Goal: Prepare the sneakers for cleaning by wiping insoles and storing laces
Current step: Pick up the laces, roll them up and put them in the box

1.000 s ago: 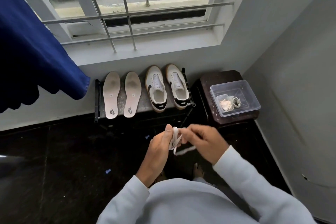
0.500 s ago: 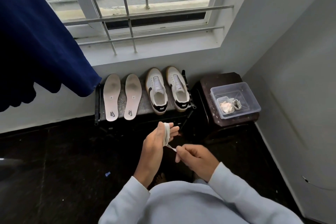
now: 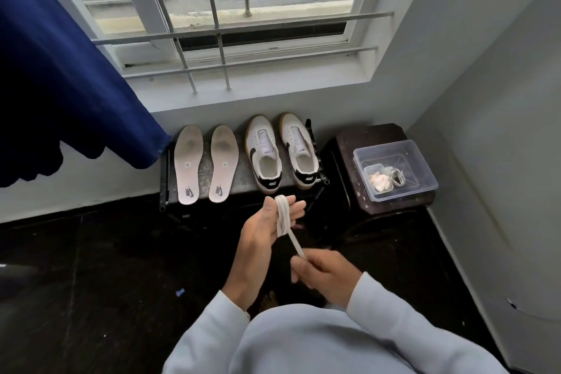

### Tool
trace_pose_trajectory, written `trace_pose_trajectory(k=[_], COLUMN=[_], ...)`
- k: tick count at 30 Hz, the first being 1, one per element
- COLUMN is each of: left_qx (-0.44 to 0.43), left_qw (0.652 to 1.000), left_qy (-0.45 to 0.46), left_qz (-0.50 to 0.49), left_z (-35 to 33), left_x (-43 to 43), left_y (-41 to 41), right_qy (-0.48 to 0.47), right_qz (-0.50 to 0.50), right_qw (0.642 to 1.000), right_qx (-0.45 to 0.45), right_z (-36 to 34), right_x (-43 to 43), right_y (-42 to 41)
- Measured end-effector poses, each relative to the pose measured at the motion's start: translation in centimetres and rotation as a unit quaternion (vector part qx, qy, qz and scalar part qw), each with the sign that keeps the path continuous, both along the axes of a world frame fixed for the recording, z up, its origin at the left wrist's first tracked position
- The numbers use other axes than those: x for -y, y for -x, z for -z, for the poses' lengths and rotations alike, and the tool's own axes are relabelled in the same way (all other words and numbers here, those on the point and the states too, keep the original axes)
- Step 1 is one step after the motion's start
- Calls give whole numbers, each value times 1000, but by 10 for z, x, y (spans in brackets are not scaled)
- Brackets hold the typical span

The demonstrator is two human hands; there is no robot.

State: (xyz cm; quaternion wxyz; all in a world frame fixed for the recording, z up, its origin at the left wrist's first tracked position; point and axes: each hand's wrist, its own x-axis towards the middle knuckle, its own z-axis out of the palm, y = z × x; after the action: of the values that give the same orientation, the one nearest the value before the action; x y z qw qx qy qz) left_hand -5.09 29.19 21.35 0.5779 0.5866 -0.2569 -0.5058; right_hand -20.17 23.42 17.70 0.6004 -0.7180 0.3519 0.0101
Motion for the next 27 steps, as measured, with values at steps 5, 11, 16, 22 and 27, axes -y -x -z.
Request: trace_pose_trajectory(k=[5,11,16,22,27], left_qx=[113,-63,-185,16,20], left_qw=[989,982,981,997,986], left_qy=[-68,-94,9,-72,-96], left_qz=[59,153,64,27,131], left_z=[17,7,-12,10,14], left_x=[-5,-4,0,12,4], left_y=[0,8,4,-9,4], right_qy=[94,-129,-223,-131,42], right_qz=[12,146,126,62,99], right_qw=[994,978,966,987,993], right_qx=[55,74,17,73,44], right_z=[-34,-30,-9,-37,-41], right_x=[27,73,38,20,59], right_y=[-8,-23,-21,-12,-23])
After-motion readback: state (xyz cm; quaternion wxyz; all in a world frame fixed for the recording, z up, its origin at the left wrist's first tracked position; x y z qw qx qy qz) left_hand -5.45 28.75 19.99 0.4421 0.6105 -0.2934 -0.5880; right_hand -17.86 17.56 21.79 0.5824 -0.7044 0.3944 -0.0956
